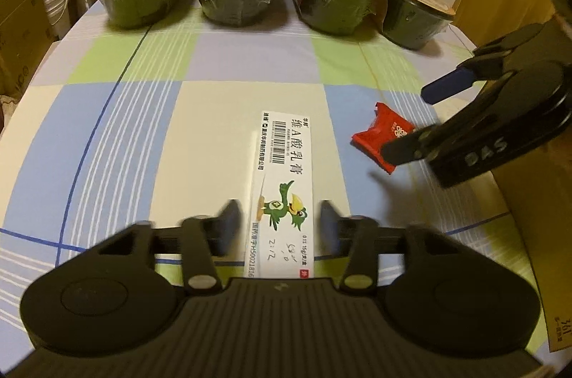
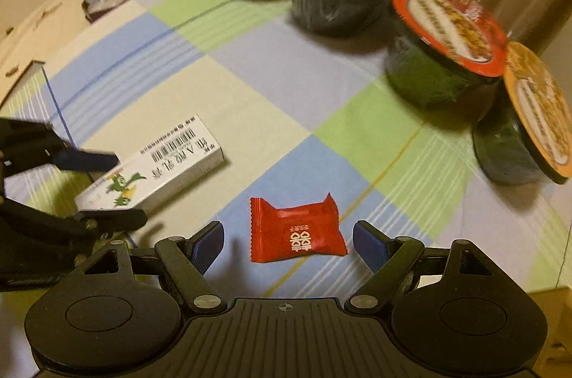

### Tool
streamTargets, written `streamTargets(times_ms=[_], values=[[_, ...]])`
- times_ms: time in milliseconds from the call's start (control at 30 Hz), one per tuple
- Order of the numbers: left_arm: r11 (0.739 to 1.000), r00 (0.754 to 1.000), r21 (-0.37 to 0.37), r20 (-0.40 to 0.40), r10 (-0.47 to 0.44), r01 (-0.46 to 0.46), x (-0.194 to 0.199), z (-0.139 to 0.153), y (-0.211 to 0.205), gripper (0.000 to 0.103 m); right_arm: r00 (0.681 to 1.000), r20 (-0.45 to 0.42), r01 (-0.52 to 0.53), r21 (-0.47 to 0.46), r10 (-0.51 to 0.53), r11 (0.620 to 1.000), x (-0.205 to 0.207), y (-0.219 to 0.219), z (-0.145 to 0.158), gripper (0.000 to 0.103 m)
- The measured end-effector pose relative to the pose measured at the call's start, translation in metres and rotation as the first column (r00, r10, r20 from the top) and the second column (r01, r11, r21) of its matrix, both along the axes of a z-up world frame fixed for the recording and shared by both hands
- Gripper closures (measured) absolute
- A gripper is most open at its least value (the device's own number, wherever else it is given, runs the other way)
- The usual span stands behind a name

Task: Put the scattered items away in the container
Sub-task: 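Grasp the white ointment box with the left tool while the right tool grasps the red candy packet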

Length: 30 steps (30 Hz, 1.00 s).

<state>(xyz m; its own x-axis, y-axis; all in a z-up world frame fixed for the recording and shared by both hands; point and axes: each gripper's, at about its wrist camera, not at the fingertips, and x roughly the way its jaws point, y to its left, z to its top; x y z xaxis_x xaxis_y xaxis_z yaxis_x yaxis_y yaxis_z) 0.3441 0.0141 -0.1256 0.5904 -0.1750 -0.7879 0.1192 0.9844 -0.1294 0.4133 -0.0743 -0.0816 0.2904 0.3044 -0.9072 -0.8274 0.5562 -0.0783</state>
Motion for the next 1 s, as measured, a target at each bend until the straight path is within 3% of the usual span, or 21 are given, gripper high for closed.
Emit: streamTargets(times_ms=[267,367,567,700,1000], values=[[1.000,1.000,-0.003,0.012,-0.004,0.004,0.005,-0.002,0.002,0.048,0.998,-0.055,0.010,-0.016,-0.011,1.000,0.020,0.006,-0.025,0.017],[1.000,1.000,-0.014,0.012,0.001,-0.001,0.006,-0.002,0.004,0.049,0.996,-0.082,0.034,0.002,-0.034,0.999,0.026,0.004,-0.029,0.023],[1.000,1.000,-0.015,0.002,-0.024,0.024,0.009,-0.006,0.001,0.053,0.994,-0.082,0.074,0.020,-0.072,0.997,0.022,-0.001,-0.024,0.053],[0.998,0.998,0.011,-0.010,-0.060,0.060,0.006,-0.007,-0.005,0.068,0.992,-0.084,0.100,0.025,-0.098,0.995,0.007,-0.005,-0.023,0.056],[0.990,0.989,0.006,-0.038,-0.141,0.141,-0.026,0.001,-0.018,0.069,0.986,-0.074,0.156,0.042,-0.153,0.987,-0.059,-0.028,0.000,0.056]])
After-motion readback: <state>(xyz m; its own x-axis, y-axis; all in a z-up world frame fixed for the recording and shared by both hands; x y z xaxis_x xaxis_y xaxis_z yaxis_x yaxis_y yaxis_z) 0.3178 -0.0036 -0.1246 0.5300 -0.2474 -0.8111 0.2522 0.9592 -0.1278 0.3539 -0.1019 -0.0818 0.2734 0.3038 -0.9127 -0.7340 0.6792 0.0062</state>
